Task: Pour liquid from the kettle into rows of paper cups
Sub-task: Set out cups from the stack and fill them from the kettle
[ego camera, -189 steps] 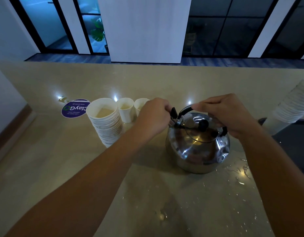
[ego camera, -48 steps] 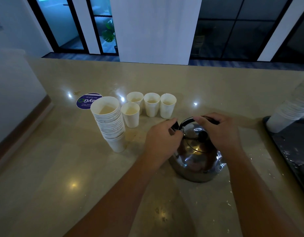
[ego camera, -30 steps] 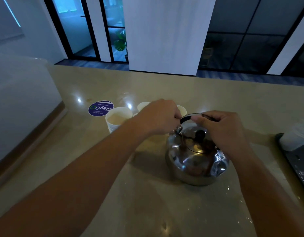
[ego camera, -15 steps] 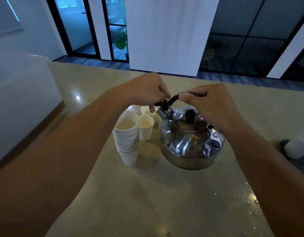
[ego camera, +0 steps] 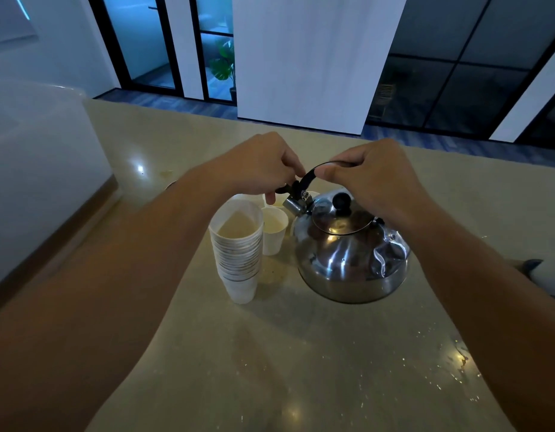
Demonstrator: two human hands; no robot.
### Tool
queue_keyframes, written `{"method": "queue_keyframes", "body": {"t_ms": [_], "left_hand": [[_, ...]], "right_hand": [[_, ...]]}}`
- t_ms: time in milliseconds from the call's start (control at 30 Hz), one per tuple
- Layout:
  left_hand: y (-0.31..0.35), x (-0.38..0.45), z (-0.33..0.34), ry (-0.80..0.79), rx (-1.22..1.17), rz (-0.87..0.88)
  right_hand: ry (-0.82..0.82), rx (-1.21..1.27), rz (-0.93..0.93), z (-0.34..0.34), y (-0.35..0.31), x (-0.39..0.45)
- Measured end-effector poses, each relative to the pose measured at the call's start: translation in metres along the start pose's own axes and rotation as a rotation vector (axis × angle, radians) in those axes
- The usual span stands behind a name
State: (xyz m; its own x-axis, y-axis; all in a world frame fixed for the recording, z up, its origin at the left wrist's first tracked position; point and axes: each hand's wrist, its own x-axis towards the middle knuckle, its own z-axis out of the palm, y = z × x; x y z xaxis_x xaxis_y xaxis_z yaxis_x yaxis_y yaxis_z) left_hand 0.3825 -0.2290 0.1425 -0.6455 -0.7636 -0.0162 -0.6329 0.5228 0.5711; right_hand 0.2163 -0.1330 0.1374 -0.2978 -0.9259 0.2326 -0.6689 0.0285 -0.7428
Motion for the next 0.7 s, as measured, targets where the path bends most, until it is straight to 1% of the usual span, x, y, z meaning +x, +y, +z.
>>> {"method": "queue_keyframes", "body": {"t_ms": [500,700], "left_hand": [[-0.011,0.005,0.001,-0.004,-0.016,0.006],[-0.011,0.005,0.0,-0.005,-0.032,0.017]], "right_hand": [[-0.054,-0.113,-0.036,0.005,-0.001,0.017],[-0.059,-0.091,-0.014,0.003,-0.002,0.019]]}}
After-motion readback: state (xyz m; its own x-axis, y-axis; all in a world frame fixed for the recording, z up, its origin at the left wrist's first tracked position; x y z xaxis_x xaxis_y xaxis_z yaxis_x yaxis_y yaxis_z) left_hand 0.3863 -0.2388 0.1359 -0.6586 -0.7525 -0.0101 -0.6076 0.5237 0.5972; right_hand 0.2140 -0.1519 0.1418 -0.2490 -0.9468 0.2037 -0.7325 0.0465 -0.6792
